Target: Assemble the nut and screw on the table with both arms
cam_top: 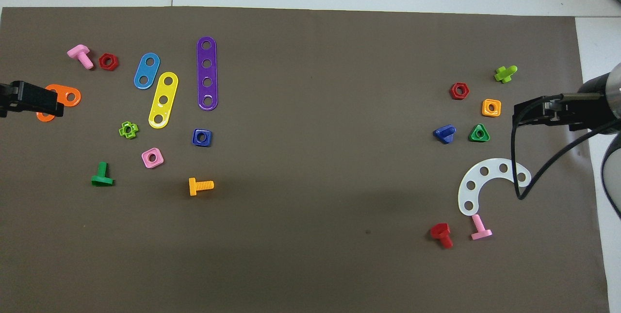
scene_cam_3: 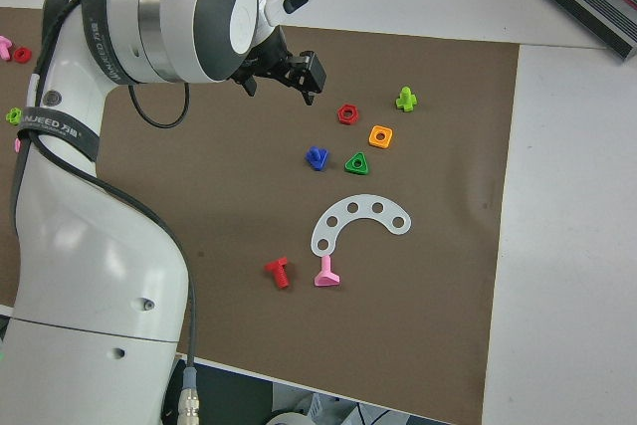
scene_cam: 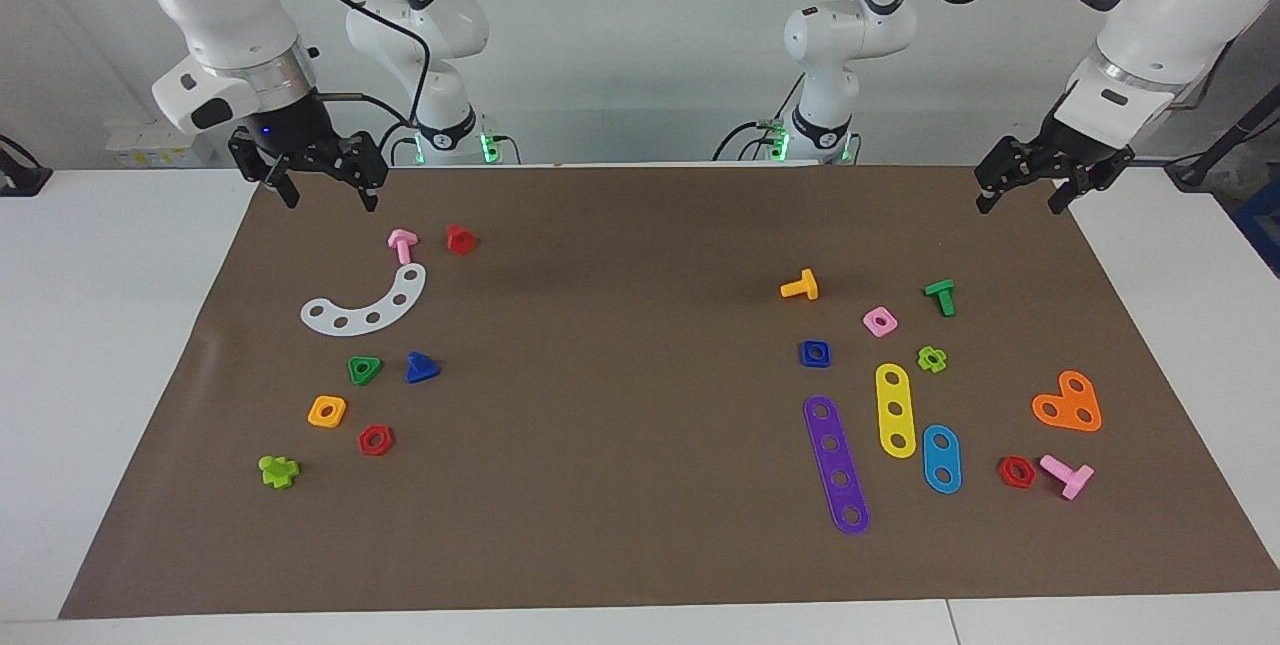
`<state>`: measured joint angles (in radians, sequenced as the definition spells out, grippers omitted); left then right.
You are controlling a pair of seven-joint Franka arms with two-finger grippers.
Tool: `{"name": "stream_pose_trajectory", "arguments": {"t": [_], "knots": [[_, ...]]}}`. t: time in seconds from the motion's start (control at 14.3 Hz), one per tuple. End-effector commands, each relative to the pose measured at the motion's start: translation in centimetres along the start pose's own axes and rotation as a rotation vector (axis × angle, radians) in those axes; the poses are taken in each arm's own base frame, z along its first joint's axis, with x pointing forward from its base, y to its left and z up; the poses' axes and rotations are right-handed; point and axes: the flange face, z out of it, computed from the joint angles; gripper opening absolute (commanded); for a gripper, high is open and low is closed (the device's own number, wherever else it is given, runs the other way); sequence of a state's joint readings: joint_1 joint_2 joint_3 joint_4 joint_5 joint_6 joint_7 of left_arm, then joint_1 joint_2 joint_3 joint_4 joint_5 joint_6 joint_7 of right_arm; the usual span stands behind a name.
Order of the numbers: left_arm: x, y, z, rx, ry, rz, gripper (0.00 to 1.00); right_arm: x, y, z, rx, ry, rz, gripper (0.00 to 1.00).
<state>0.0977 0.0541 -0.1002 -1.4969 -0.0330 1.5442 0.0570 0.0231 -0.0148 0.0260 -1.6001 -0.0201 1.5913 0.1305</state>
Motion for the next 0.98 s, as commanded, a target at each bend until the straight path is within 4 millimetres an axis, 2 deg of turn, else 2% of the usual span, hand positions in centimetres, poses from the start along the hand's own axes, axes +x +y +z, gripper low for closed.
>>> {"name": "stream_pose_trajectory", "arguments": {"t": [0.0,0.7,0.91], "knots": [[-0.6,-0.1,-0.4,-0.020,0.010,-0.011,1.00,-0.6,0.3,0.0,-0.006,0.019,-0.013,1.00],[-0.6,0.6,0.1,-0.020,0.003,-0.006,1.00,-0.5,1.0,0.2,0.004,0.015,-0.013,1.00],[-1.0,1.3,1.4,-0.016,0.016,-0.001,1.00,-0.1,1.1,2.2,0.008,0.036,-0.010,1.00]]}}
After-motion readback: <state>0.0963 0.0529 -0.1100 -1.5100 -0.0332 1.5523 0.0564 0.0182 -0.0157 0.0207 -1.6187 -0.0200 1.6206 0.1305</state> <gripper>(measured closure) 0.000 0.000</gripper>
